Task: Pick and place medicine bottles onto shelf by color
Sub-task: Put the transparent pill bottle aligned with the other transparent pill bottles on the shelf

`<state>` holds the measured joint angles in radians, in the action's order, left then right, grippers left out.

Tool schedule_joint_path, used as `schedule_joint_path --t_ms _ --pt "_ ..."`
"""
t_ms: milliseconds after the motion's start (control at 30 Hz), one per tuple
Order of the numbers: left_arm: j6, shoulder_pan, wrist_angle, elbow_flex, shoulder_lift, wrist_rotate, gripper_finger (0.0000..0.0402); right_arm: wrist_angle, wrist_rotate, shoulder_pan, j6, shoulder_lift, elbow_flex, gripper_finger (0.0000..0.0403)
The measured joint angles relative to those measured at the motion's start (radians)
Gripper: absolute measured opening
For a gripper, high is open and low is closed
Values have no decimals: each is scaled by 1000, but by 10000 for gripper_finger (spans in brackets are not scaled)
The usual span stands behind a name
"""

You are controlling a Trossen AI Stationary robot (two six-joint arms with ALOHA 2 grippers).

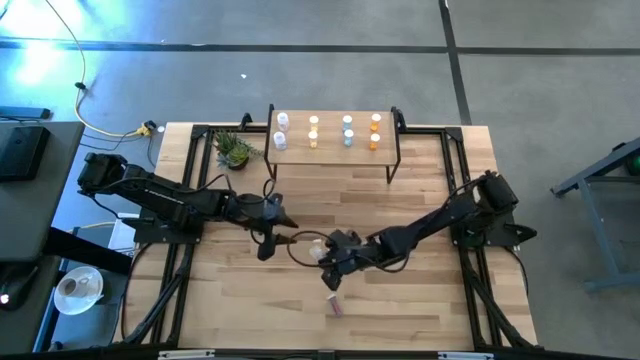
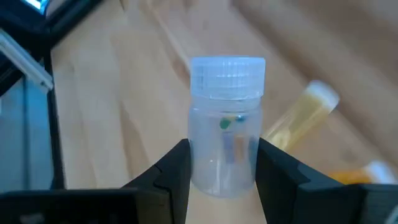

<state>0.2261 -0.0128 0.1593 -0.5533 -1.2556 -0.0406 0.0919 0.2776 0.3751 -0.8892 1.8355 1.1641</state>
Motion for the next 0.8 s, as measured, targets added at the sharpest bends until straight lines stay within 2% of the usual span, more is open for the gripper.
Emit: schedule_joint_path --t_ms 167,333,800 --pt "-59 5 70 0 0 3 216 -22 114 -4 111 -60 0 128" --pt "-65 27 216 0 0 3 216 -9 189 -4 240 -148 0 128" --pt "-111 89 606 0 0 0 216 -14 305 -55 684 -319 2 129"
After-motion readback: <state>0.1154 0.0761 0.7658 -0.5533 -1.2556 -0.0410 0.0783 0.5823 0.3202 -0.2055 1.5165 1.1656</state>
